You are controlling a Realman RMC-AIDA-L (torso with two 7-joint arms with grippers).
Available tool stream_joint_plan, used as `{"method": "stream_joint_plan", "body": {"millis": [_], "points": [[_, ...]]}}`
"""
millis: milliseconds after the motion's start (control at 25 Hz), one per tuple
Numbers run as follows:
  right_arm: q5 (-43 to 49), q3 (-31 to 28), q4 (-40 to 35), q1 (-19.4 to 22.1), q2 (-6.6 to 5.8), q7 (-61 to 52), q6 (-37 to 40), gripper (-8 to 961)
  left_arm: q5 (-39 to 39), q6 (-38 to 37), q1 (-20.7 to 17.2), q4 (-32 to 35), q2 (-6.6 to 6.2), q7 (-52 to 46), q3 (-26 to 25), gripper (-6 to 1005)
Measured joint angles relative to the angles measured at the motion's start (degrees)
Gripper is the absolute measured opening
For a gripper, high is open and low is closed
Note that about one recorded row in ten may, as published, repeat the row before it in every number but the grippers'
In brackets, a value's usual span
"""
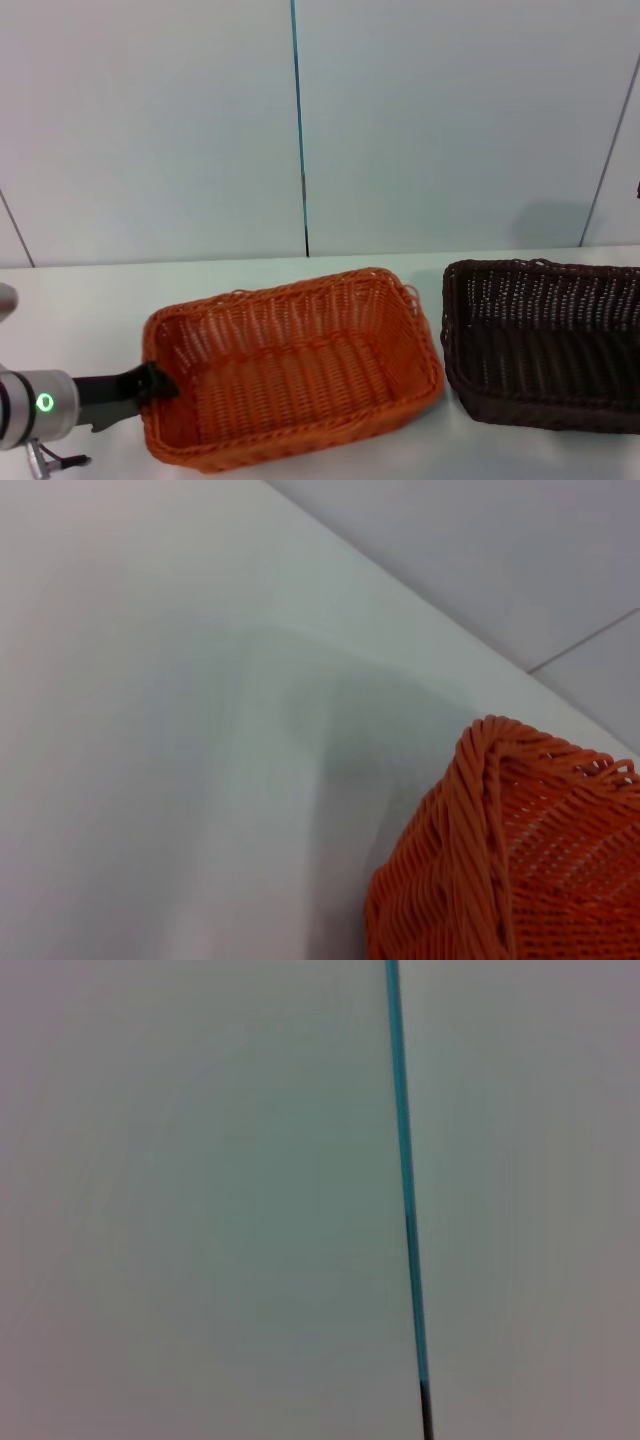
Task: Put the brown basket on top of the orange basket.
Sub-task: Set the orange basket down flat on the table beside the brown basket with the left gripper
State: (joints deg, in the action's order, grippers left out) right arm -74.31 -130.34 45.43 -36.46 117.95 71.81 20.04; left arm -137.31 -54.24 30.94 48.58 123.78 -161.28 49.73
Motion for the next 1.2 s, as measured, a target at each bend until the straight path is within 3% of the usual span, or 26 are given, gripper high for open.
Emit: {"method": "stream_joint_plan", "body": {"millis": [240,1200], "points": [[-0.11,0.00,0.01,-0.06,0.00,0.00,-0.08,608,1.12,0.32,0.31,-1.07,0.10,0.00,2.18,283],[-0.02,0.00,-0.57,0.00,0.09,0.00,-0.85,608,2.24,-0.89,0.36,-1.15,-0.04,1.79,2.40,317]]}}
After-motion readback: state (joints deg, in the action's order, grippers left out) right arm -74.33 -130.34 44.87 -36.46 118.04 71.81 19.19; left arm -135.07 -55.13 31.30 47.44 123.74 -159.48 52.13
